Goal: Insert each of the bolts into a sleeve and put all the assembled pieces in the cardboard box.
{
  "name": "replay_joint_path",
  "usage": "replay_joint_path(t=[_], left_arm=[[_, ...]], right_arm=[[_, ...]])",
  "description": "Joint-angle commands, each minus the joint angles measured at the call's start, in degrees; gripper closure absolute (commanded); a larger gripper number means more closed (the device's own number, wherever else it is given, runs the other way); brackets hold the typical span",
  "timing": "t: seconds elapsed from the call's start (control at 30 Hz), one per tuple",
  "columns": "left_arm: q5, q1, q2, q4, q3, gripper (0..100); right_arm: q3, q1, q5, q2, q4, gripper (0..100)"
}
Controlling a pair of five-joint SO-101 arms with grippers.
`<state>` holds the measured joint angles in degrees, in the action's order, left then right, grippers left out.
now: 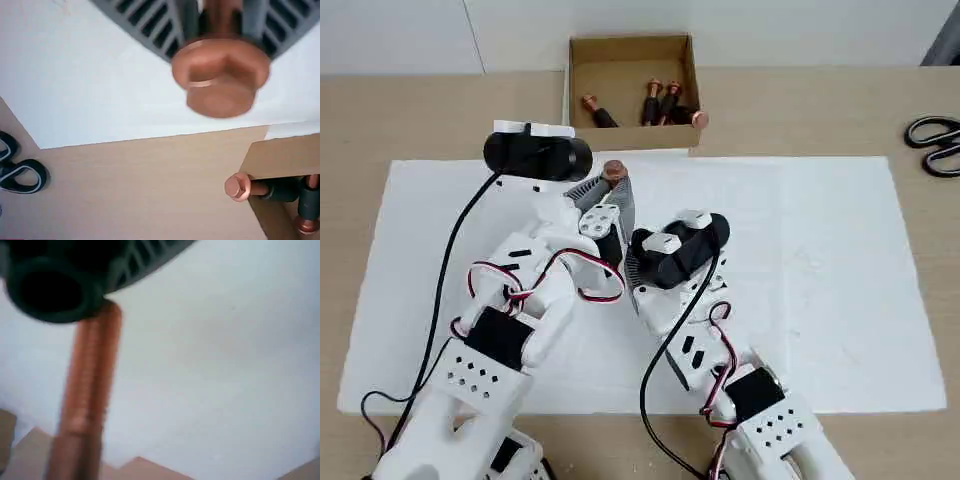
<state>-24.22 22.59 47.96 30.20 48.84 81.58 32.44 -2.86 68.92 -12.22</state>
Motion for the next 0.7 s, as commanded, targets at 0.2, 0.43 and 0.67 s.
replay_joint_path(t=[0.2, 0.43, 0.67], left_arm=[[-0.35, 0.0, 4.22, -1.49, -1.71, 99], [-0.44, 0.26, 4.22, -1.67, -1.8, 99], [-0.44, 0.35, 4.57, -1.67, -2.24, 99]], right_arm=[[-0.35, -0.22, -0.35, 1.45, 1.1, 99.5], [-0.35, -0.22, -0.35, 1.45, 1.1, 99.5], [-0.35, -0.22, -0.35, 1.45, 1.1, 99.5]])
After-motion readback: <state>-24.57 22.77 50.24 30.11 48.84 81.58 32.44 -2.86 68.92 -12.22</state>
